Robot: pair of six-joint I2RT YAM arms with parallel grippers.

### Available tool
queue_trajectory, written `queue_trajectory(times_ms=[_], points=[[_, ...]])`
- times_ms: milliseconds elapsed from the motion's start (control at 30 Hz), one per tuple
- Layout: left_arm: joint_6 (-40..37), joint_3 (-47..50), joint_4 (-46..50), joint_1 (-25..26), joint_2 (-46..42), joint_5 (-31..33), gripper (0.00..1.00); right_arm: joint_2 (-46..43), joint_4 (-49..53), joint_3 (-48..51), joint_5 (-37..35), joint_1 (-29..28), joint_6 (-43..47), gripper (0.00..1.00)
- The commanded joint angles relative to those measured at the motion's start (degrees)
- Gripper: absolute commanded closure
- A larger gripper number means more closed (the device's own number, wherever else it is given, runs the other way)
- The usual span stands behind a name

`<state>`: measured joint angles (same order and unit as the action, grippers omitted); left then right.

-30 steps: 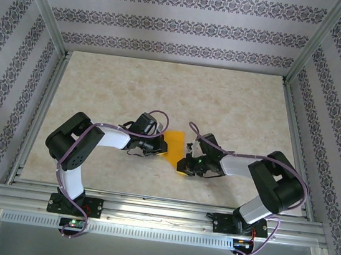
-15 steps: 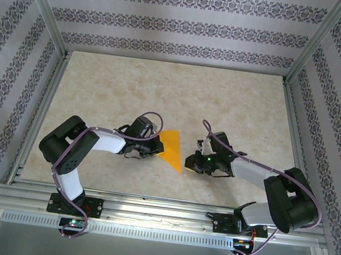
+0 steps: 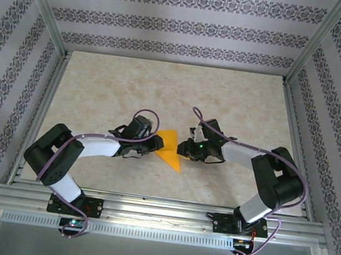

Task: Fold a paper plane with a square sheet of paper (pick it up from the middle)
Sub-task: Third fold the triangle at the center of the table, then fourth fold the wing at the center of the table.

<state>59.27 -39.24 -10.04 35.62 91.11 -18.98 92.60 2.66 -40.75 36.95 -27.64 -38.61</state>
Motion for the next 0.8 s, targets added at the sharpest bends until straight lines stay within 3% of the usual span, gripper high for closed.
queue_trajectory(times_ms=[0, 200, 267, 533, 767], points=[[-2.0, 0.0, 2.5, -1.4, -0.9, 0.0, 0.72, 2.0, -1.9, -1.2, 1.1, -0.6, 1.2, 0.72], [-1.4, 1.1, -0.8, -4.2, -0.3, -4.2, 0.70, 2.5, -2.7, -1.2, 1.1, -0.4, 1.1, 0.83], [-1.7, 1.3, -0.9, -4.8, -0.3, -5.3, 0.66, 2.1, -3.5, -0.5, 1.4, -0.2, 0.9, 0.87], [-3.4, -0.7, 1.9, -7.7, 1.4, -9.5, 0.56, 1.0, -8.1, 2.3, 4.5, 1.6, -0.7, 0.91], [-4.0, -1.8, 3.1, -8.1, 2.6, -10.5, 0.54, 0.3, -12.6, 4.4, 6.9, 3.0, -2.0, 0.92]])
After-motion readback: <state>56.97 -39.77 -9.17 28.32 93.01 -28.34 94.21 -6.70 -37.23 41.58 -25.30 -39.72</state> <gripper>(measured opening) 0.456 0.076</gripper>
